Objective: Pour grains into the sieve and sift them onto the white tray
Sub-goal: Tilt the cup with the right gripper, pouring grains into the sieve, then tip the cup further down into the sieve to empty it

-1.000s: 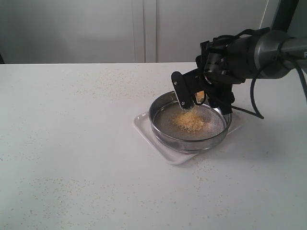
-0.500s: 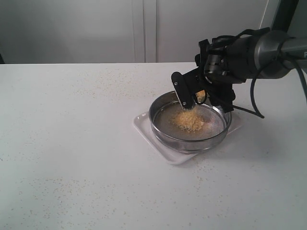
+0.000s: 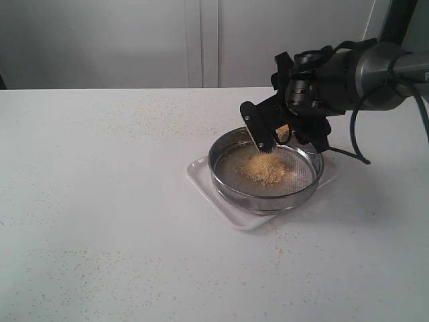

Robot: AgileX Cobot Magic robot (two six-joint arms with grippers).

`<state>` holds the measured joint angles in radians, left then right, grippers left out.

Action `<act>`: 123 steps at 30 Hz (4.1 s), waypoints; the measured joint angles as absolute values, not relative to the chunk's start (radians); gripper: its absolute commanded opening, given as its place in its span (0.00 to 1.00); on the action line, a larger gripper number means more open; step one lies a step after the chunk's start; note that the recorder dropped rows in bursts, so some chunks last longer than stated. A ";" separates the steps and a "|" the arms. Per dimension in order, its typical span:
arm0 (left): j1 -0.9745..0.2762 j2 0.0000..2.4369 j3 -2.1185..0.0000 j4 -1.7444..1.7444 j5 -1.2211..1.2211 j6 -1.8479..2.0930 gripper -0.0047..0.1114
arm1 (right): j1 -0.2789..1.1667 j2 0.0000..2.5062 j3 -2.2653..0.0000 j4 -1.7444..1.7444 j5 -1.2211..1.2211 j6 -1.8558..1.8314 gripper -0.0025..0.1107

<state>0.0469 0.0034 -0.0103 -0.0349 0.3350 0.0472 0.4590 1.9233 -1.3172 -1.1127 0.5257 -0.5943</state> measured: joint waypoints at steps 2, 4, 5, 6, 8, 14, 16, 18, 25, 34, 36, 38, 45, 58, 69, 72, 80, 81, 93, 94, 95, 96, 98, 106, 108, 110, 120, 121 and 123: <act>0.047 0.003 -0.010 -0.035 0.335 0.047 0.04 | 0.459 1.923 -1.317 -1.120 0.522 -0.594 0.02; 0.047 0.003 -0.010 -0.035 0.335 0.047 0.04 | 0.459 1.923 -1.317 -1.127 0.519 -0.594 0.02; 0.047 0.003 -0.010 -0.035 0.335 0.047 0.04 | 0.459 1.923 -1.317 -1.129 0.518 -0.594 0.02; 0.047 0.003 -0.010 -0.035 0.335 0.047 0.04 | 0.459 1.923 -1.317 -1.131 0.518 -0.594 0.02; 0.047 0.003 -0.010 -0.035 0.335 0.047 0.04 | 0.459 1.923 -1.317 -1.145 0.517 -0.594 0.02; 0.047 0.003 -0.010 -0.035 0.335 0.047 0.04 | 0.459 1.923 -1.317 -1.185 0.512 -0.594 0.02; 0.047 0.003 -0.010 -0.035 0.335 0.047 0.04 | 0.459 1.923 -1.317 -1.190 0.508 -0.594 0.02; 0.047 0.003 -0.010 -0.035 0.335 0.047 0.04 | 0.459 1.923 -1.317 -1.216 0.508 -0.594 0.02; 0.047 0.003 -0.010 -0.035 0.335 0.047 0.04 | 0.459 1.923 -1.317 -1.325 0.504 -0.544 0.02; 0.047 0.003 -0.010 -0.035 0.335 0.047 0.04 | 0.459 1.921 -1.317 -1.374 0.494 -0.542 0.02; 0.047 0.003 -0.010 -0.035 0.335 0.047 0.04 | 0.459 1.914 -1.317 -1.374 0.494 -0.542 0.02; 0.047 0.003 -0.010 -0.035 0.335 0.047 0.04 | 0.459 1.904 -1.317 -1.376 0.494 -0.542 0.02; 0.047 0.003 -0.010 -0.035 0.335 0.047 0.04 | 0.467 1.892 -1.317 -1.374 0.502 -0.542 0.02; 0.047 0.003 -0.010 -0.035 0.335 0.047 0.04 | 0.501 1.890 -1.317 -1.363 0.587 -0.540 0.02; 0.047 0.003 -0.010 -0.035 0.335 0.047 0.04 | 0.536 1.890 -1.291 -1.363 0.615 -0.542 0.02; 0.047 0.003 -0.010 -0.035 0.335 0.047 0.04 | 0.538 1.890 -1.281 -1.362 0.632 -0.542 0.02; 0.047 0.003 -0.010 -0.035 0.335 0.047 0.04 | 0.539 1.887 -1.247 -1.355 0.655 -0.542 0.02; 0.047 0.003 -0.010 -0.035 0.335 0.047 0.04 | 0.539 1.887 -1.240 -1.351 0.660 -0.542 0.02; 0.047 0.003 -0.010 -0.035 0.335 0.047 0.04 | 0.550 1.887 -1.199 -1.341 0.699 -0.538 0.02; 0.047 0.003 -0.010 -0.035 0.335 0.047 0.04 | 0.555 1.887 -1.199 -1.341 0.699 -0.538 0.02; 0.047 0.003 -0.010 -0.035 0.335 0.047 0.04 | 0.563 1.887 -1.199 -1.341 0.701 -0.538 0.02; 0.047 0.003 -0.010 -0.035 0.335 0.047 0.04 | 0.569 1.887 -1.199 -1.341 0.701 -0.538 0.02; 0.047 0.003 -0.010 -0.035 0.335 0.047 0.04 | 0.579 1.887 -1.199 -1.341 0.701 -0.538 0.02; 0.047 0.003 -0.010 -0.035 0.335 0.047 0.04 | 0.588 1.887 -1.199 -1.341 0.722 -0.538 0.02; 0.047 0.003 -0.010 -0.035 0.335 0.047 0.04 | 0.590 1.887 -1.199 -1.345 0.727 -0.538 0.02; 0.047 0.003 -0.010 -0.035 0.335 0.047 0.04 | 0.594 1.887 -1.199 -1.347 0.734 -0.538 0.02; 0.047 0.003 -0.010 -0.035 0.335 0.047 0.04 | 0.628 1.885 -1.199 -1.410 0.781 -0.524 0.02; 0.047 0.003 -0.010 -0.035 0.335 0.047 0.04 | 0.628 1.885 -1.199 -1.412 0.789 -0.524 0.02; 0.047 0.003 -0.010 -0.035 0.335 0.047 0.04 | 0.630 1.885 -1.199 -1.422 0.808 -0.524 0.02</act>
<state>0.0469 0.0034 -0.0103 -0.0349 0.3350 0.0472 0.6299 1.8853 -1.1994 -1.4223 0.8077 -0.5241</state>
